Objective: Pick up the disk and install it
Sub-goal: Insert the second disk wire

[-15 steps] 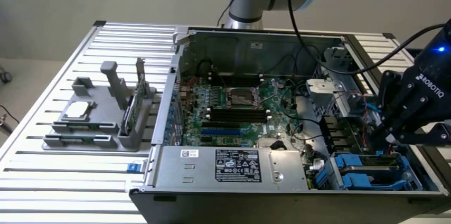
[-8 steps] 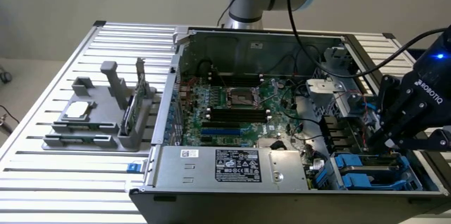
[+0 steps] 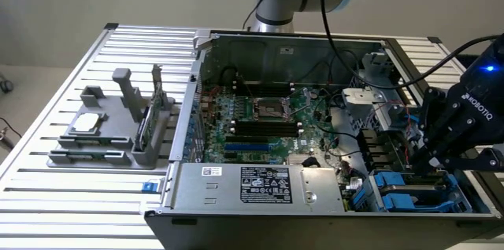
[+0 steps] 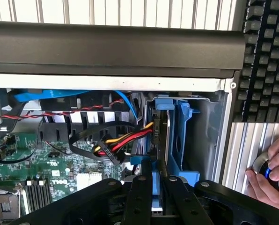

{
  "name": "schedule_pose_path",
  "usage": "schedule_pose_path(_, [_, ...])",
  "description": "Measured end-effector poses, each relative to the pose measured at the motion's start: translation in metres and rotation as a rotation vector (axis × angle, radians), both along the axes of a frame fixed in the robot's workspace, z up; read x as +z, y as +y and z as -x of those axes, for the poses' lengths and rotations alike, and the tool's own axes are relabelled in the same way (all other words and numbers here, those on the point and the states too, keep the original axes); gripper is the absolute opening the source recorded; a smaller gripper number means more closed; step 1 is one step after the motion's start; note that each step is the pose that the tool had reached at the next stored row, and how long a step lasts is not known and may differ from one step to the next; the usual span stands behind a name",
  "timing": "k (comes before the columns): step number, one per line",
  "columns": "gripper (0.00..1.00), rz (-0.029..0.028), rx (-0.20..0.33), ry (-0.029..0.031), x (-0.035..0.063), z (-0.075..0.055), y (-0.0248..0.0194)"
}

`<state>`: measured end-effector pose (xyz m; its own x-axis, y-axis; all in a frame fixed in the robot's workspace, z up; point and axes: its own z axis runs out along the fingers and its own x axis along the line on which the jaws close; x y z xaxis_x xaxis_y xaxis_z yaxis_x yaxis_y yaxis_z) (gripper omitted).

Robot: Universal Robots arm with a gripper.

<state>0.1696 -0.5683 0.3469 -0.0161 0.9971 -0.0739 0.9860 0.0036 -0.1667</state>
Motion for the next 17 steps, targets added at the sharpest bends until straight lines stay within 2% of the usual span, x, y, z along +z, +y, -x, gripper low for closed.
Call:
schedule_pose_path(9, [0.16,-0.0134,0.008,0.0056,-0.0048,-0.0023,-0.0032])
schedule_pose_path(17, [0.16,-0.0304,0.013,0.0102,-0.0090,-0.0040,-0.0055])
